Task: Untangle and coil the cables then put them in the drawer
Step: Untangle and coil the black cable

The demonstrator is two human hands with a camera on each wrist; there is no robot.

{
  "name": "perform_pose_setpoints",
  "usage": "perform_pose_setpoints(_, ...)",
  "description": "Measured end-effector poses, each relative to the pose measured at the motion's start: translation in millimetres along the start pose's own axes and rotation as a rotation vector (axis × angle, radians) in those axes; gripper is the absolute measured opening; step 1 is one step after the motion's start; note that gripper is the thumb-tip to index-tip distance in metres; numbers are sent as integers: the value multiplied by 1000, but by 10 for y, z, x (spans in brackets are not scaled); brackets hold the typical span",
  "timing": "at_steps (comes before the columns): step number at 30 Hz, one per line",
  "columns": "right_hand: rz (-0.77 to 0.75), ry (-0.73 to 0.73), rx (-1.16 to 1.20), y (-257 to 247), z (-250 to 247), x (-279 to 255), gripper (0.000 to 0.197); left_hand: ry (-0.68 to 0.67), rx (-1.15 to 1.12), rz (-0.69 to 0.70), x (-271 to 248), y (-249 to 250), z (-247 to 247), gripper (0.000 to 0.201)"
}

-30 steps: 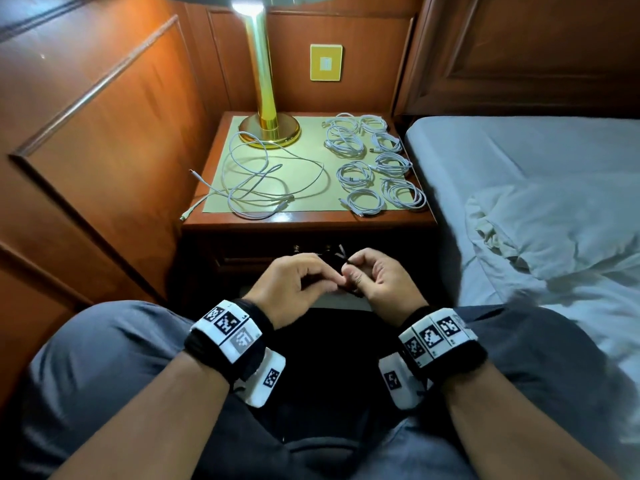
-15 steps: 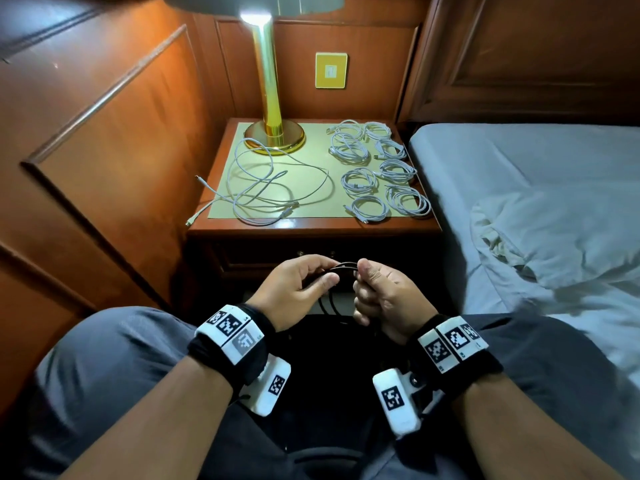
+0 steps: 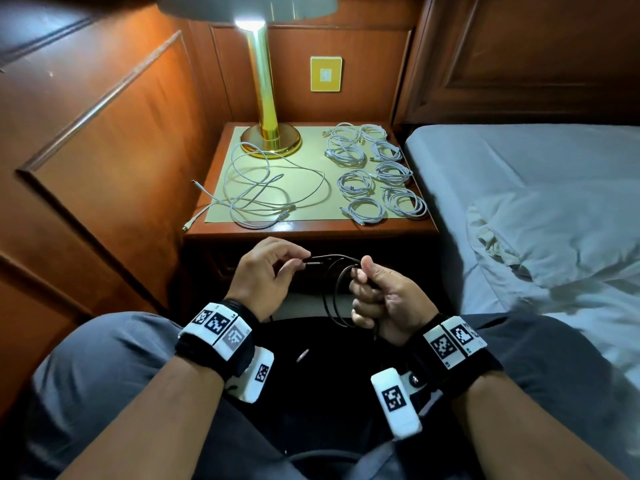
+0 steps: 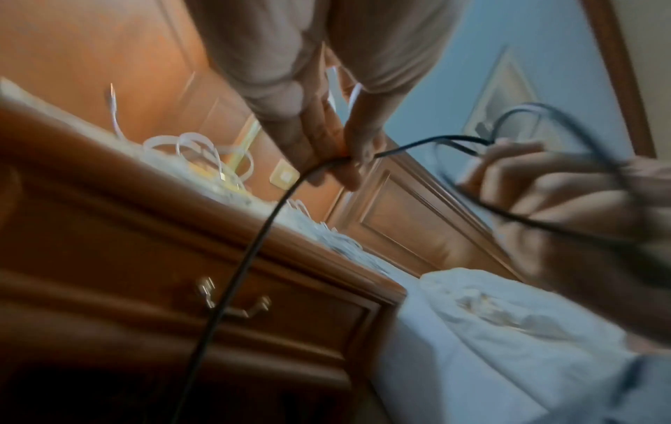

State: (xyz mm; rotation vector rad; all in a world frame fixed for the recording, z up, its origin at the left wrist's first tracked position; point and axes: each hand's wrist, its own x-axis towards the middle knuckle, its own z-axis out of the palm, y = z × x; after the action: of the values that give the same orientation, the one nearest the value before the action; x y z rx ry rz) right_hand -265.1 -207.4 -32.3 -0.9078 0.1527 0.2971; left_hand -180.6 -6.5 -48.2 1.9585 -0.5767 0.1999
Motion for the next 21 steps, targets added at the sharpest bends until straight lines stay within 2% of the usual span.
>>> perform_pose_setpoints(4, -44, -8, -20, 87, 37, 29, 35, -82, -172, -294, -134, 67, 223, 33)
perform_pose_setpoints(9, -111, 82, -108, 168, 29, 63, 36, -102, -424, -447, -163, 162, 313, 22)
perform_pose_setpoints(13, -132, 145, -224, 230, 49, 73, 38, -144, -598, -541, -167, 239, 297, 39)
perform_pose_setpoints(15, -162, 185, -275, 248, 55, 100, 37, -190, -741, -618, -175, 287, 278, 37)
perform_pose_setpoints(18, -200, 253, -365, 242, 26, 143, 36, -264, -774, -564, -204, 279, 307, 11)
perform_pose_setpoints(21, -239, 304, -489, 262, -28, 181, 35, -280, -749, -549, -244, 223, 388, 39)
